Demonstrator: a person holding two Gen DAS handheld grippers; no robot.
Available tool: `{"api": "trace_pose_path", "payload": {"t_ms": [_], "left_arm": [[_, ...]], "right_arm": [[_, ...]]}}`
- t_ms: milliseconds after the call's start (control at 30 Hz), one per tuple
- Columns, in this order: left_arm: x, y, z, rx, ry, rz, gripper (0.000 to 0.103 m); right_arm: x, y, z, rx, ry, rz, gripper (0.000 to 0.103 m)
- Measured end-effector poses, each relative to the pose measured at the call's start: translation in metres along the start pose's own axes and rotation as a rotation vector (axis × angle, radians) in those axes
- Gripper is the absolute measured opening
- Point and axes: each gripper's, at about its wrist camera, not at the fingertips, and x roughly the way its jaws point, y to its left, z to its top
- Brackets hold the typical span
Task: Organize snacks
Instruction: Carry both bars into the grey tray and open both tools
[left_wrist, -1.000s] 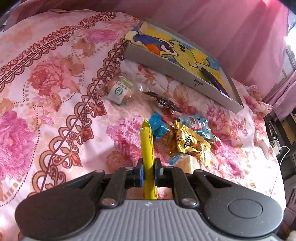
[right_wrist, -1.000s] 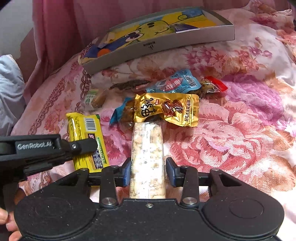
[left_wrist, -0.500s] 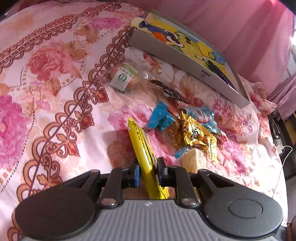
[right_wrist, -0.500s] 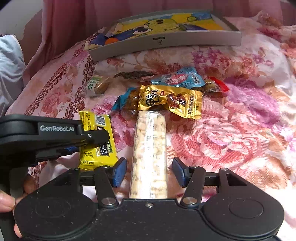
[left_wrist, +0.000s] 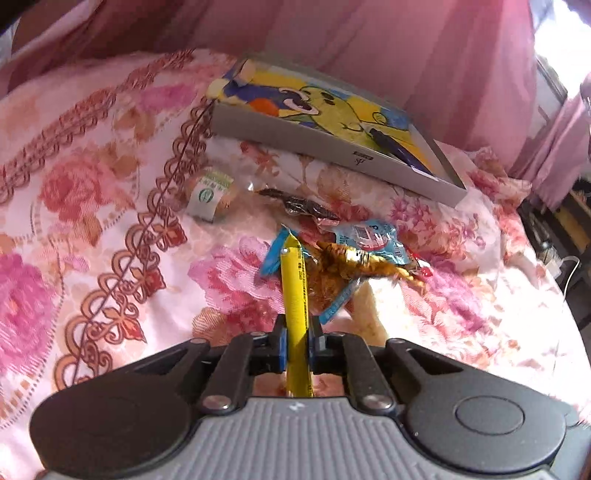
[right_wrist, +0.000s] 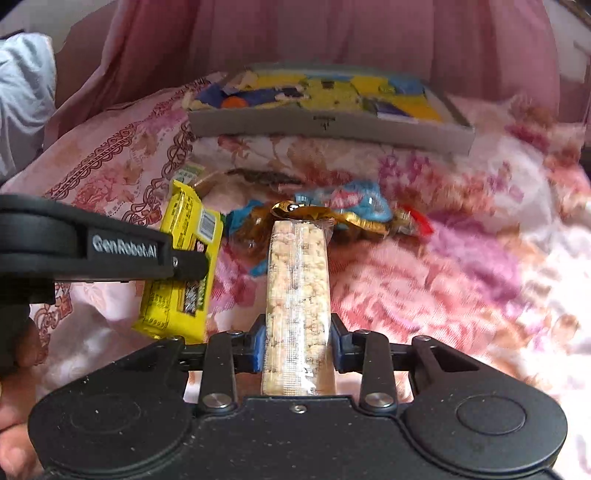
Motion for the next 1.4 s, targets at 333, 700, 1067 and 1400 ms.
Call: {"api": "trace_pose_path", "payload": {"t_ms": [333, 700, 1067, 1400], "left_arm": [[-0.021, 0.015, 0.012, -0.115, -0.090, 0.042, 0.010], [-0.039, -0.007, 0.040, -0.049, -0.235, 0.023, 0.010], [-0.016, -0.033, 0.116, -0.053, -0.314, 0.010, 0.010], [0.053, -0.071, 0.192, -0.061, -0.315, 0.013, 0.010]], "right_arm": [[-0.026, 0.003, 0.004, -0.014, -0.084, 0.051, 0.035], [-0.037, -0.015, 0.042, -0.020, -0.195, 0.101, 0.035], [-0.017, -0.065, 0.103, -0.041, -0.456, 0.134, 0.035], [0.041, -0.115, 0.153, 0.079, -0.591, 0.058, 0.035]]}}
